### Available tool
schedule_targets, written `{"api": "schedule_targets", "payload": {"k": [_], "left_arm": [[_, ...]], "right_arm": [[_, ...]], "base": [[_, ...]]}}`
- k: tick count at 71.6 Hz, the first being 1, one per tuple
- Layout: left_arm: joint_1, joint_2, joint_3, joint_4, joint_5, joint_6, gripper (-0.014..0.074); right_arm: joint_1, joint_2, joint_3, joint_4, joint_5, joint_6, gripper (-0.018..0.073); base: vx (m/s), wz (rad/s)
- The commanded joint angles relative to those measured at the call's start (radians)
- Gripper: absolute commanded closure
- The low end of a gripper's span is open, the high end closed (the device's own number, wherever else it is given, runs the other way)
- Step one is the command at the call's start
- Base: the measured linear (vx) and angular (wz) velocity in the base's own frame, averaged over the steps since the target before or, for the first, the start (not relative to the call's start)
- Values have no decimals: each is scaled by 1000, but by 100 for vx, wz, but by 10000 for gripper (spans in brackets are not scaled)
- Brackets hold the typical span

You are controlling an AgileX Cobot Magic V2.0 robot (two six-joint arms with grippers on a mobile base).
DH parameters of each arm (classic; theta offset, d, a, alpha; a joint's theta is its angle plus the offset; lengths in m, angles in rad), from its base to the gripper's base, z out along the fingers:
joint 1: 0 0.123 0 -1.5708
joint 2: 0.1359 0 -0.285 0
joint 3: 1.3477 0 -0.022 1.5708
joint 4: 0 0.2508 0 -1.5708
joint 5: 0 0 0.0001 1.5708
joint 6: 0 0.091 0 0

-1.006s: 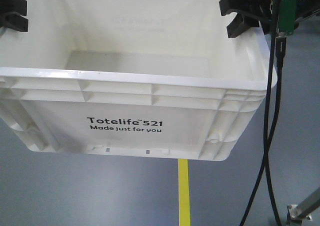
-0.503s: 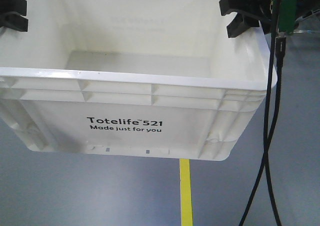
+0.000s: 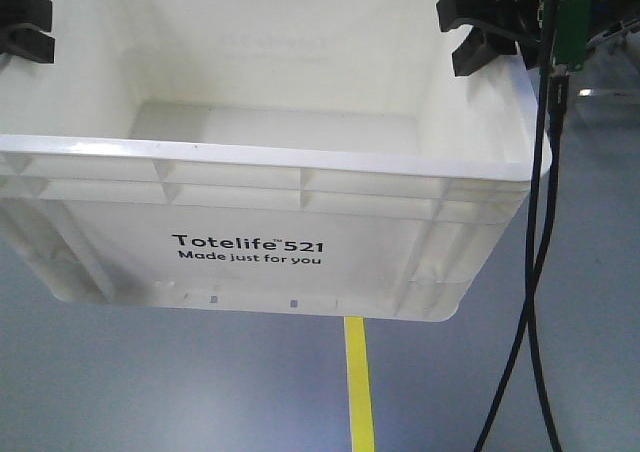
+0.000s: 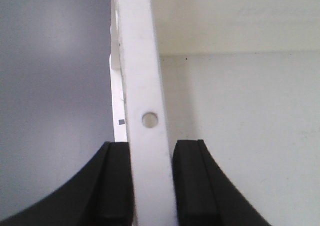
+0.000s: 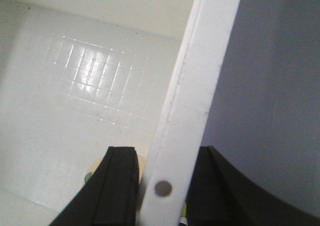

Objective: Place moving items into box and shelve
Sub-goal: 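Keep both grippers clamped on the tote rims while driving toward the blue-bin rack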

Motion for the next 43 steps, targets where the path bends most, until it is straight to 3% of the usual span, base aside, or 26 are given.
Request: {"api": "schedule_targets", "payload": {"k": [1,43], "left_arm": [[-6,-44,-45,-63,-130,3,613],[-6,-44,-45,-63,-130,3,613]], "right_arm": [[4,-55,-48,71,-108,-42,571],[4,-55,-48,71,-109,-43,571]], "base": [[51,-26],[47,-39]]}}
